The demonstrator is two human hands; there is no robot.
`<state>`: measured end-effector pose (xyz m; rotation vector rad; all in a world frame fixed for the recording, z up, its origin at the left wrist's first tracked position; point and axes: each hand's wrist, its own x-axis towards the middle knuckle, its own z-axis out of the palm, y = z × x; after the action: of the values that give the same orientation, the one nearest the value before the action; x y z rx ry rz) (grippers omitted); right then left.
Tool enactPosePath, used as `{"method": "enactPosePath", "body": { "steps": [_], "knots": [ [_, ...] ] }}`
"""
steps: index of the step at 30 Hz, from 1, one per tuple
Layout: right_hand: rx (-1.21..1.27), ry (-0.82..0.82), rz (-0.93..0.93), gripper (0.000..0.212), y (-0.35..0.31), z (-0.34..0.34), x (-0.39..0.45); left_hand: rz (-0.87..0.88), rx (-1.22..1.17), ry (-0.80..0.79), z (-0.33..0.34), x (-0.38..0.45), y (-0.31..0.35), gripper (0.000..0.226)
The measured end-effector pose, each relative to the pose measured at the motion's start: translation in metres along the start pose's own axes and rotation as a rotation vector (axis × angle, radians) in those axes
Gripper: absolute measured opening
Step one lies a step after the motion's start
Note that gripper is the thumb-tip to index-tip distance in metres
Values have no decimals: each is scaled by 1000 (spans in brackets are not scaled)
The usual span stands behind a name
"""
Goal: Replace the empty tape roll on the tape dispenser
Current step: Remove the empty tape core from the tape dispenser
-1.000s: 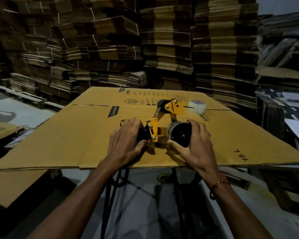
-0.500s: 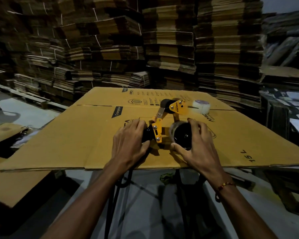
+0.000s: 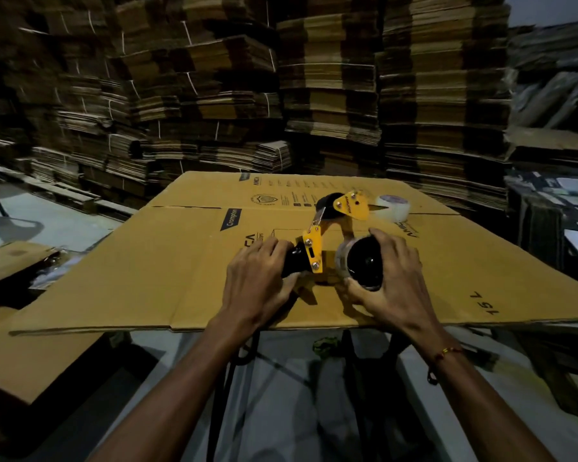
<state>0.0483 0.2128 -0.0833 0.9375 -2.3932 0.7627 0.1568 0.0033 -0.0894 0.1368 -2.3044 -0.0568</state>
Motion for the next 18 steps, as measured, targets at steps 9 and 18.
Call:
{"method": "enactPosePath", "body": {
  "steps": [9,18],
  "knots": [
    [159,-170,58,100,15,-26,4,-57,-297,-351,3,14,-15,45],
    [585,-251,221,101,25,-20,-2,-17,-62,-360,-7,38,2,64]
  ]
}}
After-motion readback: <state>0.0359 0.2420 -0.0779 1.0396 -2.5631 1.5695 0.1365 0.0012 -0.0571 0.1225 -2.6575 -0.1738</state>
